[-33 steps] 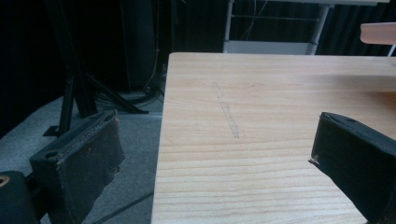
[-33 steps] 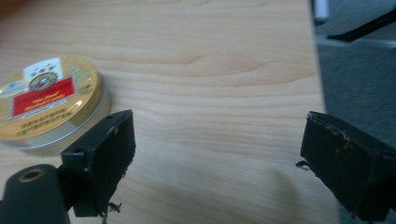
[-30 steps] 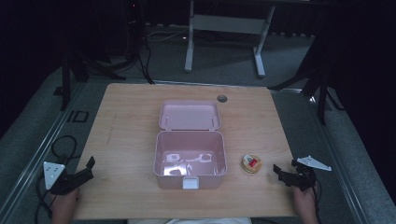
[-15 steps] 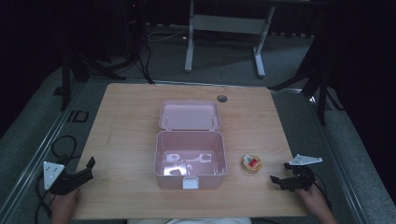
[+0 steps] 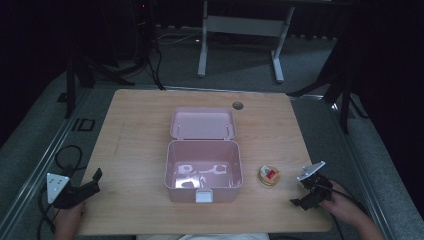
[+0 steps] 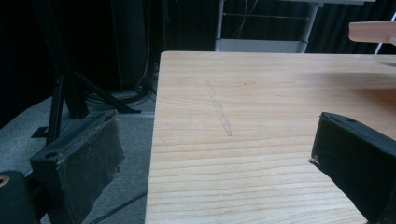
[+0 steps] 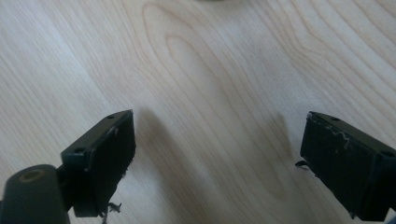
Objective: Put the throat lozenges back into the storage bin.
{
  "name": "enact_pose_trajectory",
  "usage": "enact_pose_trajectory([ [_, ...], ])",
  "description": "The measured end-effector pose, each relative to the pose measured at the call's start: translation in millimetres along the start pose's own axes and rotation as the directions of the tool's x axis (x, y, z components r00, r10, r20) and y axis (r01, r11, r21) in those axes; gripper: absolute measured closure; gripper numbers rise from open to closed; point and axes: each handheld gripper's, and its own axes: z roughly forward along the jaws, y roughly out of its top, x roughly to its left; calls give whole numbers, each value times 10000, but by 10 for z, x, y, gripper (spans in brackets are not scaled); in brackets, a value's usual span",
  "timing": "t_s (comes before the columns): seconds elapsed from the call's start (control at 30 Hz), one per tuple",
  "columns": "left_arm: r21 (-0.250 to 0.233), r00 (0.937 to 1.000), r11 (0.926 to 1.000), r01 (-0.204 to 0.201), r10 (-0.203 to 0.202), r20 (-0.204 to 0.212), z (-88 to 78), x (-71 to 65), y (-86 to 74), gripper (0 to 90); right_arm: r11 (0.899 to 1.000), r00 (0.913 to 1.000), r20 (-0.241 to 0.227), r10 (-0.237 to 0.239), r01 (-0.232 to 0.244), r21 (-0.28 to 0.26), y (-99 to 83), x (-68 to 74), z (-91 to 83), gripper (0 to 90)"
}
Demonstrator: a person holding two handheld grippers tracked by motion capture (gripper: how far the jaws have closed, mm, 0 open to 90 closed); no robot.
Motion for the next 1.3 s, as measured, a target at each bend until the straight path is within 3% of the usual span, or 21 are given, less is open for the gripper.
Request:
enact_pose_trajectory([
  [0.1,-15,10000,10000,-13,13,3,-1,-1,-1,24,9967,9994,-34,-343,345,738,82,11,-7,101],
  [0.2,-47,9999,10000,-57,56,-85,-3,-11,-2,24,9836,9963,-207,-838,860,1584,174,33,-3,100],
  [0.3,-31,9997,9998,-199,199,-104,-2,-24,-2,24,9569,9907,-301,-1330,1363,2564,273,42,-4,100],
  [0.43,-68,9998,9999,-140,140,-109,-4,-20,-3,24,9236,9816,-448,-1858,1900,3329,405,60,-37,101],
  [0.6,-71,9996,9996,-262,262,-114,-5,-32,-4,24,8649,9660,-840,-2446,2565,4315,514,104,-30,101],
  [0.7,-75,9996,9996,-256,255,-96,-6,-30,-4,24,8471,9491,-1019,-2982,3123,4300,568,140,-40,124],
  [0.77,-75,9997,9997,-232,231,-91,-5,-29,-4,24,8318,9319,-1063,-3468,3579,4242,601,163,-49,126],
  [0.8,-70,9997,9997,-235,234,-88,-4,-29,-4,24,8289,9277,-1080,-3574,3683,4210,624,175,-60,126],
  [0.9,-56,9997,9997,-233,232,-83,-3,-29,-3,24,8261,9133,-1263,-3872,4045,3925,680,193,-95,127],
  [0.93,-65,9997,9997,-234,233,-91,-4,-29,-4,24,8292,9097,-1275,-3952,4130,3767,703,194,-109,127],
  [1.0,-62,9997,9997,-228,227,-87,-3,-29,-3,24,8276,8943,-1284,-4286,4457,3413,757,210,-146,127],
  [1.13,-54,9997,9997,-218,218,-83,-3,-28,-3,24,8267,8734,-1390,-4668,4868,2822,866,224,-207,127],
  [1.2,-53,9997,9997,-223,222,-86,-4,-28,-3,24,8226,8626,-1389,-4864,5057,2600,933,226,-221,129],
  [1.23,-58,9997,9997,-229,228,-89,-3,-29,-3,25,8141,8506,-1407,-5066,5257,2468,967,228,-220,129],
  [1.3,-60,9997,9997,-218,218,-76,-4,-27,-3,24,8063,8346,-1497,-5301,5508,2155,1037,225,-208,128],
])
